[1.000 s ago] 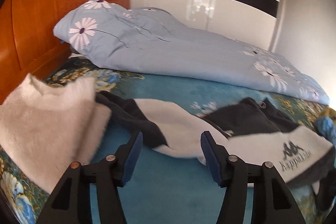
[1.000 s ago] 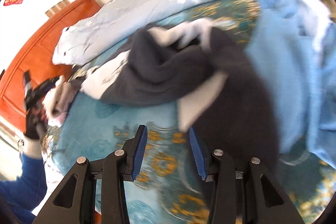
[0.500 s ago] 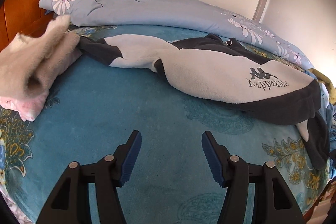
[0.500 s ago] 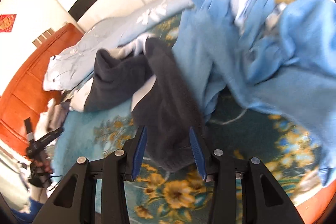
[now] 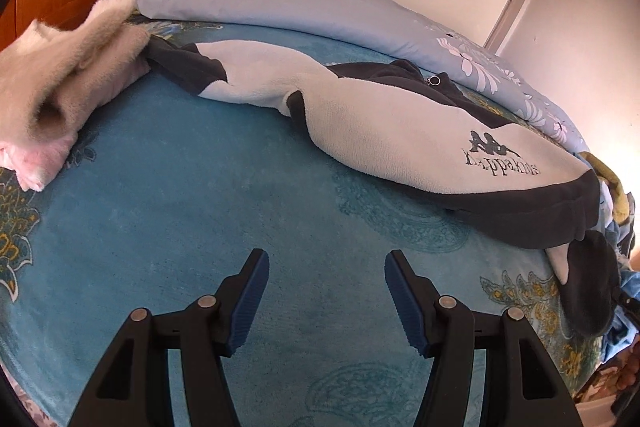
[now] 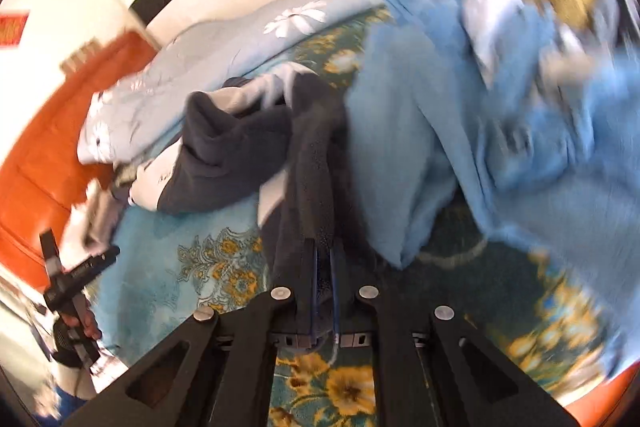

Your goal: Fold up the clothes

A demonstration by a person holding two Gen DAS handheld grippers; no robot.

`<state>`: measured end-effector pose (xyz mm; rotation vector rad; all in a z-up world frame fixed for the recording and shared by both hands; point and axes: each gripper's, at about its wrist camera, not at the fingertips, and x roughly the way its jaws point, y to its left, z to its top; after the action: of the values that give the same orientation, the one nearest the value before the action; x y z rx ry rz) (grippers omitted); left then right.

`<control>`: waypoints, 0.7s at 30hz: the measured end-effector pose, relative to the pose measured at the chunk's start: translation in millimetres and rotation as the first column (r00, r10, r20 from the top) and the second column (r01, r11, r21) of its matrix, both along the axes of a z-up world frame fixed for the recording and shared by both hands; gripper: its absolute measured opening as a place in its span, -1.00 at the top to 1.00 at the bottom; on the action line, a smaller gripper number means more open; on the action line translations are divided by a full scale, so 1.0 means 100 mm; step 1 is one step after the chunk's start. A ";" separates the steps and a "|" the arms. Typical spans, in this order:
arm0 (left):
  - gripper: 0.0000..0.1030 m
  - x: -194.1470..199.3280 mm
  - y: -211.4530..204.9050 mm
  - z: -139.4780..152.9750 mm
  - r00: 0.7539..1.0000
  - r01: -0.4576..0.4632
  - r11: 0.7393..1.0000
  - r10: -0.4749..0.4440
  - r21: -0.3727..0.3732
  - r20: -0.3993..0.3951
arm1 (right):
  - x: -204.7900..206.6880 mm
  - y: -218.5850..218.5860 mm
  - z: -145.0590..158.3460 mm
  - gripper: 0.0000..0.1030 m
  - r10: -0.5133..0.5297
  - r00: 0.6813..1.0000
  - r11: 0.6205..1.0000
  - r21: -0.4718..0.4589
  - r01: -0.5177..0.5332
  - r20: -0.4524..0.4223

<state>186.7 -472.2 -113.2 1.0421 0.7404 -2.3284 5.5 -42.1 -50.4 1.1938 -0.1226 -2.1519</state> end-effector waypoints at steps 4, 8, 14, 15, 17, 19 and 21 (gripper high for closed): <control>-0.25 -0.01 -0.09 -0.04 1.000 -0.006 1.000 0.006 0.014 -0.008 | -0.23 0.06 0.78 0.91 -0.047 0.954 0.982 0.159 0.098 -0.296; -0.25 -0.09 -0.25 -0.06 1.000 -0.015 0.999 0.016 0.043 -0.018 | -0.74 -0.02 1.10 0.91 -0.126 0.840 0.891 0.312 0.330 -0.528; -0.25 -0.12 -0.39 -0.04 1.000 -0.012 0.999 0.013 0.039 -0.017 | -1.44 0.01 0.62 0.90 -0.244 0.851 0.812 0.381 0.442 -0.466; -0.25 -0.11 -0.41 -0.05 1.000 -0.015 0.999 0.016 0.041 -0.017 | -1.48 0.04 0.57 0.89 -0.265 0.863 0.829 0.355 0.432 -0.430; -0.25 -0.06 -0.44 -0.08 1.000 -0.024 0.999 0.025 0.047 -0.016 | -1.37 0.02 0.60 0.79 -0.238 0.859 0.846 0.337 0.412 -0.453; -0.25 0.00 -0.45 -0.10 0.999 -0.035 0.998 0.037 0.059 -0.022 | -1.22 -0.05 0.71 0.27 -0.184 0.832 0.835 0.363 0.413 -0.524; -0.25 0.05 -0.45 -0.11 0.998 -0.044 0.996 0.047 0.071 -0.034 | -1.08 -0.11 0.83 -0.15 -0.136 0.800 0.822 0.385 0.420 -0.584</control>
<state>191.2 -517.7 -124.5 1.0055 0.8564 -2.3026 -102.3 -53.1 33.0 0.8029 0.5741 -2.8264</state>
